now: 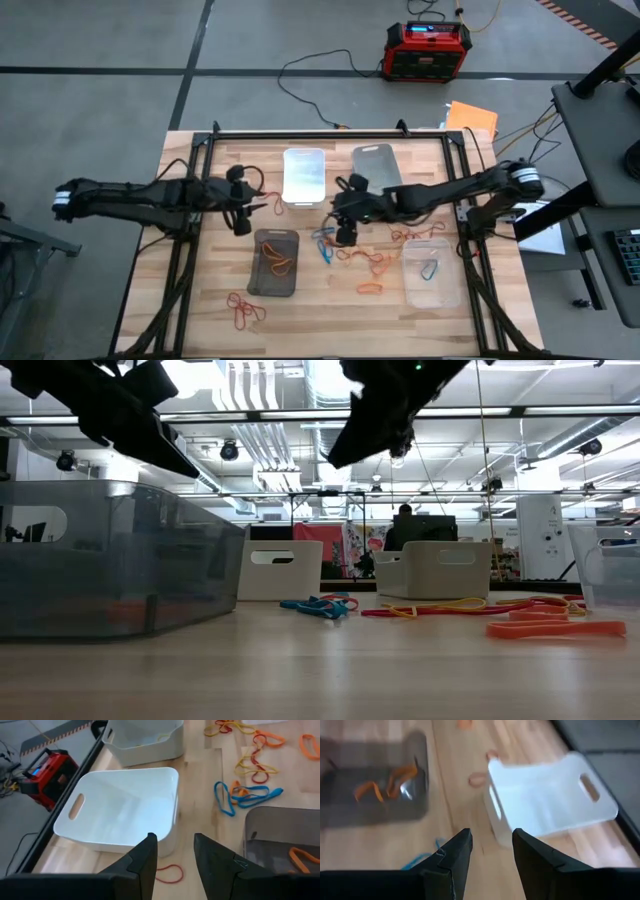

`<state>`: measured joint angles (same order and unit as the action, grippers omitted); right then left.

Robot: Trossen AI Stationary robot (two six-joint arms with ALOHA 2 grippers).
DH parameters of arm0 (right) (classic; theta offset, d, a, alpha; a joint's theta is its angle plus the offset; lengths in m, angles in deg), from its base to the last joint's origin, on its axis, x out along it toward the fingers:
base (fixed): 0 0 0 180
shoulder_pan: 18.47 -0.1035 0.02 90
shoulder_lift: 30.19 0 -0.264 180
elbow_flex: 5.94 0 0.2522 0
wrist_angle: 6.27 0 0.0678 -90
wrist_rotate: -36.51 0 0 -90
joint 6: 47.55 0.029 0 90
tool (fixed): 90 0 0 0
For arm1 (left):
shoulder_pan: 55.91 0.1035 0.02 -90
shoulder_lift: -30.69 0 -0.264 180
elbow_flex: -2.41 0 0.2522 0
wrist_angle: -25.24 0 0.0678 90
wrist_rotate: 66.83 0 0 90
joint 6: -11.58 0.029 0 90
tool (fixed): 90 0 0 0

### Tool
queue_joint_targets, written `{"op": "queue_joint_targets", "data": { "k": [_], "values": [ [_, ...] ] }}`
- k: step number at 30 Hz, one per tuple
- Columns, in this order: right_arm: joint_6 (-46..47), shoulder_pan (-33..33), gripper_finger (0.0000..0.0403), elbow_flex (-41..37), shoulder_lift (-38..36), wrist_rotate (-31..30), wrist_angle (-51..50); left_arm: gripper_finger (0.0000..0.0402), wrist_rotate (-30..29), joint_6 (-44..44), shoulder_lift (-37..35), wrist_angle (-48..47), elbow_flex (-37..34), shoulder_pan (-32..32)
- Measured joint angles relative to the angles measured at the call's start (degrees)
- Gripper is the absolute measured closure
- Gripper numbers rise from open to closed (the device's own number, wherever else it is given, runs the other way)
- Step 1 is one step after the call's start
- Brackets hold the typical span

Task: Sort rubber bands into baskets
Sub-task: Put the blue rubber band into the transparent bin

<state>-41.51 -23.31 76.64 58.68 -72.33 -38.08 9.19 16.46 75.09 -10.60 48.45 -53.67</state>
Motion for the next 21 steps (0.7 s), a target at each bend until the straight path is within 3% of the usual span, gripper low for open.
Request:
{"op": "queue_joint_targets", "data": {
  "k": [9,21],
  "values": [
    [0.41,-0.02,0.0264,6.54,8.98,13.16,-11.28,0.0287,0.00,-0.40,0.08,0.23,-0.13,0.35],
    [0.11,2.00,0.0273,6.55,17.27,13.32,-12.96,0.0287,0.00,-0.44,1.13,2.07,-0.17,0.35]
  ]
}}
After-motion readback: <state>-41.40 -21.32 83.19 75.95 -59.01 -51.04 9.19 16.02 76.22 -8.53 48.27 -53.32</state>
